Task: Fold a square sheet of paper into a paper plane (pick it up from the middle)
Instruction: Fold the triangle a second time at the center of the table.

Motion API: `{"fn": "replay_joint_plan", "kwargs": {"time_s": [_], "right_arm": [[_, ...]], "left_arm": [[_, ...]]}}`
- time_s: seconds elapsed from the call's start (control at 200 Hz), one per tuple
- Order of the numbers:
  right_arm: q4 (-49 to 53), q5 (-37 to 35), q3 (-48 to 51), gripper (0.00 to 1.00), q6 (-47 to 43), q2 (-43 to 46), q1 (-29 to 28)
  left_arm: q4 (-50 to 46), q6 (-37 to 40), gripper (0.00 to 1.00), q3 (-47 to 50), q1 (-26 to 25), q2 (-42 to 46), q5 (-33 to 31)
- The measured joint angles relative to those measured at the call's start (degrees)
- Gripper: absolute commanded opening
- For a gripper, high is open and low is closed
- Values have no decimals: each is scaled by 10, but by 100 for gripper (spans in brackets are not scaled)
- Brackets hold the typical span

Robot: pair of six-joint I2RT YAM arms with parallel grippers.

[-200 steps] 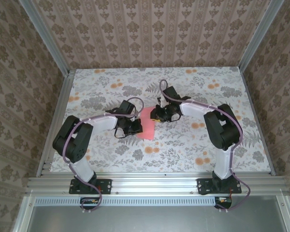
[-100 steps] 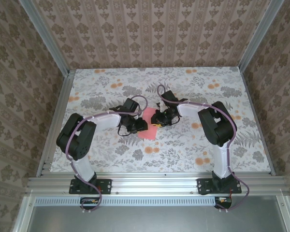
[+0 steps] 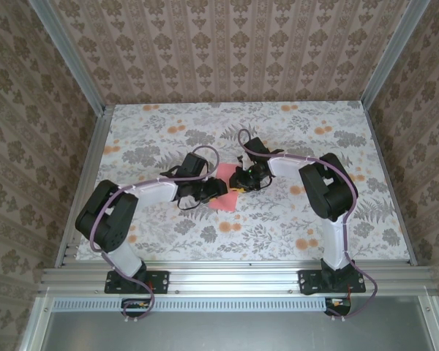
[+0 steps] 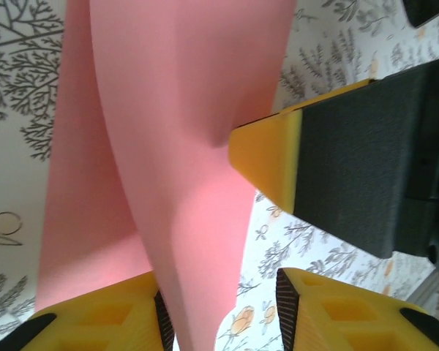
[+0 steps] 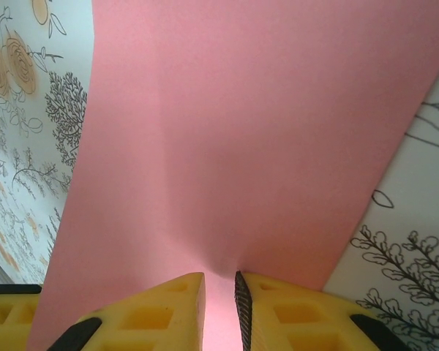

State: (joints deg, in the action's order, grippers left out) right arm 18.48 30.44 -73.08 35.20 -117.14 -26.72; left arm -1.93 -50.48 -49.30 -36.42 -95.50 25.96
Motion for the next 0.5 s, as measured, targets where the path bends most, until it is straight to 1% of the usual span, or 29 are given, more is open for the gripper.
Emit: {"fn": "replay_joint_plan", "kwargs": {"time_s": [0.1,0.225,0.5], "right_arm": [[-3,1,3,22,6,0,1],[-16,12,10,22,12,0,5],[-59,51,32,23,33,1,31]], "left_arm": [[37,-17,42,4,0,-4,12],[102,-40,42,3,0,-34,33],[161,-54,43,-4,1,-64,51]]}}
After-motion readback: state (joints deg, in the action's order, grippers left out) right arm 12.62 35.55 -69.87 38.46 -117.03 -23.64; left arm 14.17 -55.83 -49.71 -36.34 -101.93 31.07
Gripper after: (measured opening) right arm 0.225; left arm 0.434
